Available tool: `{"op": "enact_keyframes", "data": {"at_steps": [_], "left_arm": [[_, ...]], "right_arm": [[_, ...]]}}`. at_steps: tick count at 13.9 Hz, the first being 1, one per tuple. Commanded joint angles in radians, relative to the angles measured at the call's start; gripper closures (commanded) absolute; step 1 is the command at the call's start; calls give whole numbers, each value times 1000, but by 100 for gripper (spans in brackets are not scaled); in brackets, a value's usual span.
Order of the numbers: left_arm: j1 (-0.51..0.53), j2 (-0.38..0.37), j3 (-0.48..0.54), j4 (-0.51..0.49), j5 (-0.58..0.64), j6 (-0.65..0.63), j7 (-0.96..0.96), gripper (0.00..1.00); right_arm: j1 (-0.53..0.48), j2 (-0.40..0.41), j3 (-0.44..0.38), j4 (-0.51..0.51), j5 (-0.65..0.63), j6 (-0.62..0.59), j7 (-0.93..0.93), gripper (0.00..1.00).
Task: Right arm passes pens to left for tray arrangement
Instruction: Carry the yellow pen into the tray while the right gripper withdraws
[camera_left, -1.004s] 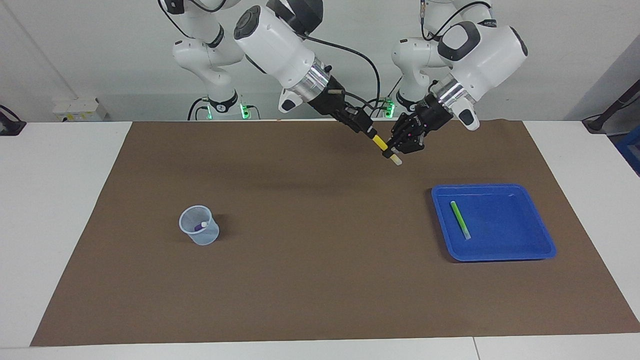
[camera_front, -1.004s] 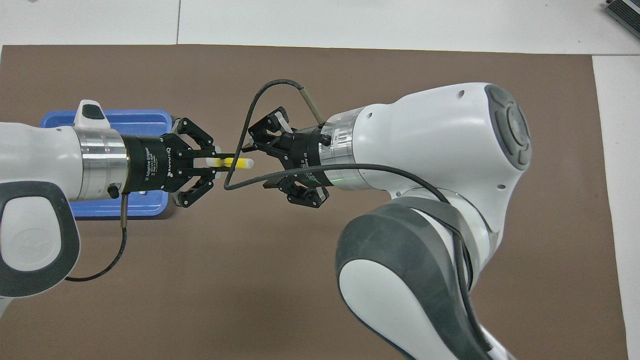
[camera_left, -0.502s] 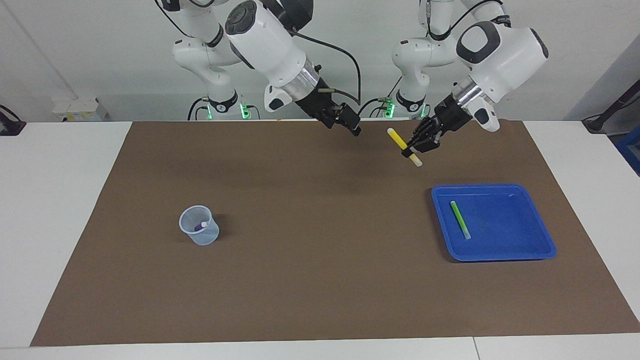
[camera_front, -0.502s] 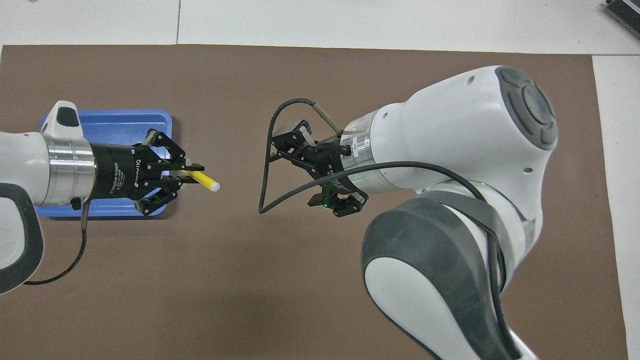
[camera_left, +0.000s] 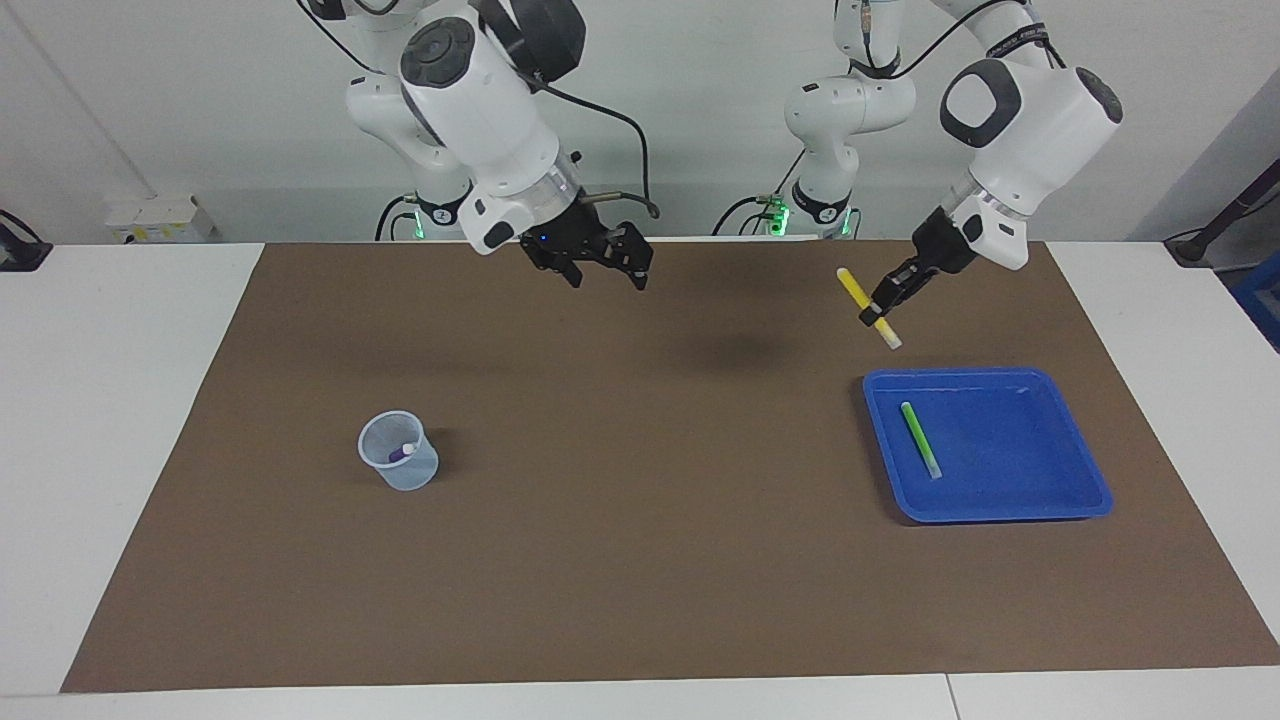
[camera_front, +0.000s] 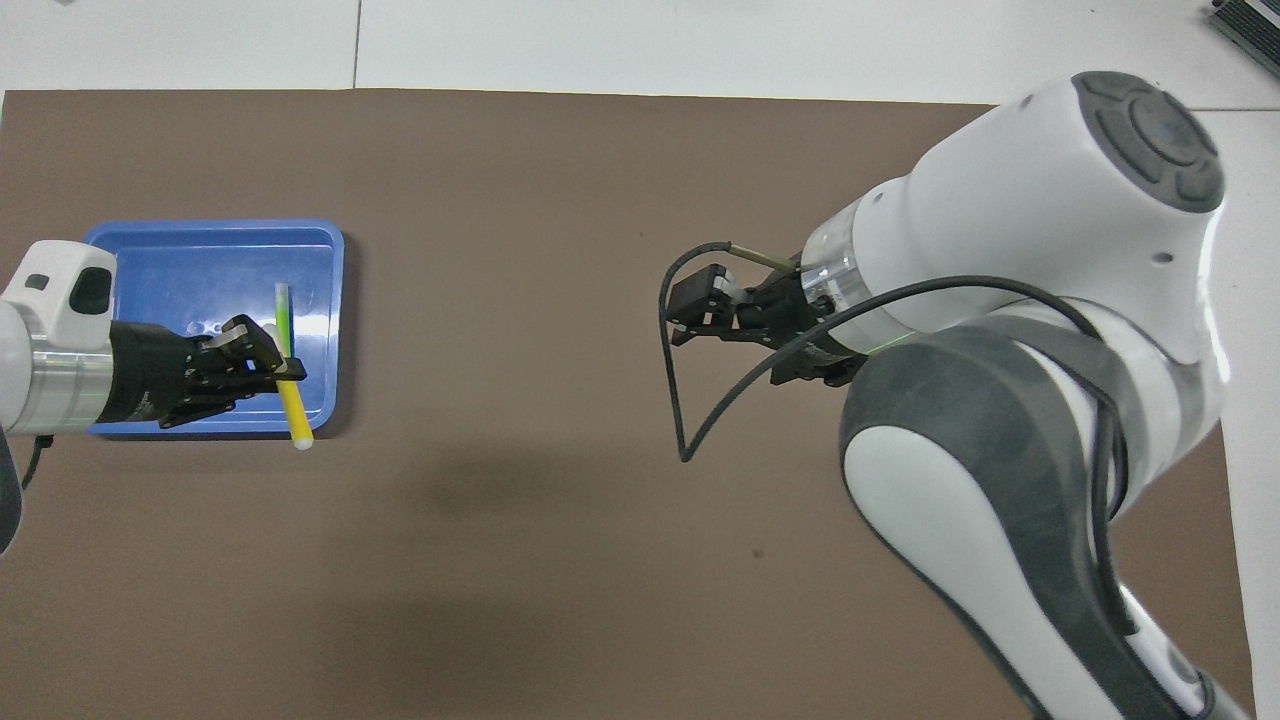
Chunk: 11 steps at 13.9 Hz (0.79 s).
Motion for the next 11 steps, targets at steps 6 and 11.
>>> {"op": "enact_keyframes", "data": {"at_steps": [6, 11], "left_arm": [[72, 178, -6, 42, 299, 178, 301, 100], [118, 245, -6, 114, 328, 161, 304, 100]], "right_arm": [[-81, 2, 12, -24, -358, -73, -480, 0], [-89, 86, 13, -9, -562, -121, -669, 0]]}}
